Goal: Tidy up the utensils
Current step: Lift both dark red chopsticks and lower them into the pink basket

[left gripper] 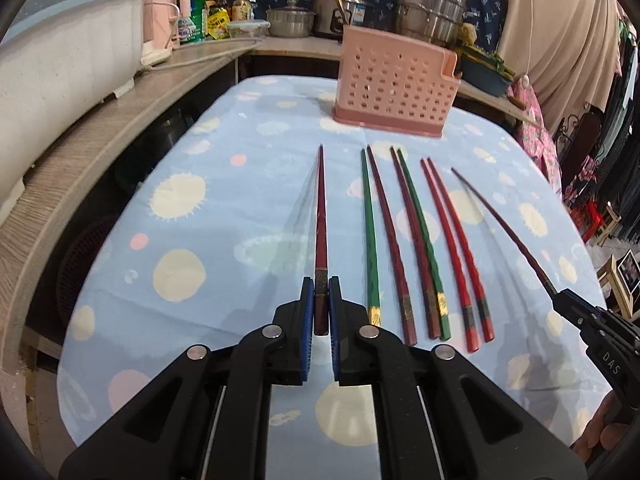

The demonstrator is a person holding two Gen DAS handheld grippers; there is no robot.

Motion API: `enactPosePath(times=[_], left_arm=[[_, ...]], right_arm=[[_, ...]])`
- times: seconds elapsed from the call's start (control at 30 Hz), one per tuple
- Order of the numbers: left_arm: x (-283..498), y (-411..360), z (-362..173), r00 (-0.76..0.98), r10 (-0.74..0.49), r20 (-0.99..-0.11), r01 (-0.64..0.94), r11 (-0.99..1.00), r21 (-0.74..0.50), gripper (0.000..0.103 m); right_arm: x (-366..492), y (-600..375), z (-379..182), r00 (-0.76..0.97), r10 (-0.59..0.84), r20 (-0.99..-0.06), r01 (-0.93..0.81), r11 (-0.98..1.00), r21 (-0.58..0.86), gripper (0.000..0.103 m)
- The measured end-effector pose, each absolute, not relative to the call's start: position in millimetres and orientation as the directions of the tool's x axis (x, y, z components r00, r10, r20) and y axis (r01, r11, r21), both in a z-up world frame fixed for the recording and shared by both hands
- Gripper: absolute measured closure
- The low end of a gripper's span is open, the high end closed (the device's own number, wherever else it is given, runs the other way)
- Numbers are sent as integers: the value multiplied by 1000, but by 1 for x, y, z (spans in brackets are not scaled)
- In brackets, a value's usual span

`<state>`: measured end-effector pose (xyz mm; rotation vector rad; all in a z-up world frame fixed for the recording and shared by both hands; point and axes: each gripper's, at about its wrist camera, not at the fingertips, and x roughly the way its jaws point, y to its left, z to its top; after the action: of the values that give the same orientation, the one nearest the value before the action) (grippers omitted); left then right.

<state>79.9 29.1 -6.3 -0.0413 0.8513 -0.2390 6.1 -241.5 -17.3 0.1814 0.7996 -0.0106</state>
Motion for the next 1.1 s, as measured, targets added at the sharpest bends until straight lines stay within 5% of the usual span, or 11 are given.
enactPosePath(times=[1.1], left_arm=[[205, 20, 239, 910, -286, -301, 237, 953, -189, 96]], right_arm=[[137, -291, 212, 954, 76, -290, -13, 977, 214, 96]])
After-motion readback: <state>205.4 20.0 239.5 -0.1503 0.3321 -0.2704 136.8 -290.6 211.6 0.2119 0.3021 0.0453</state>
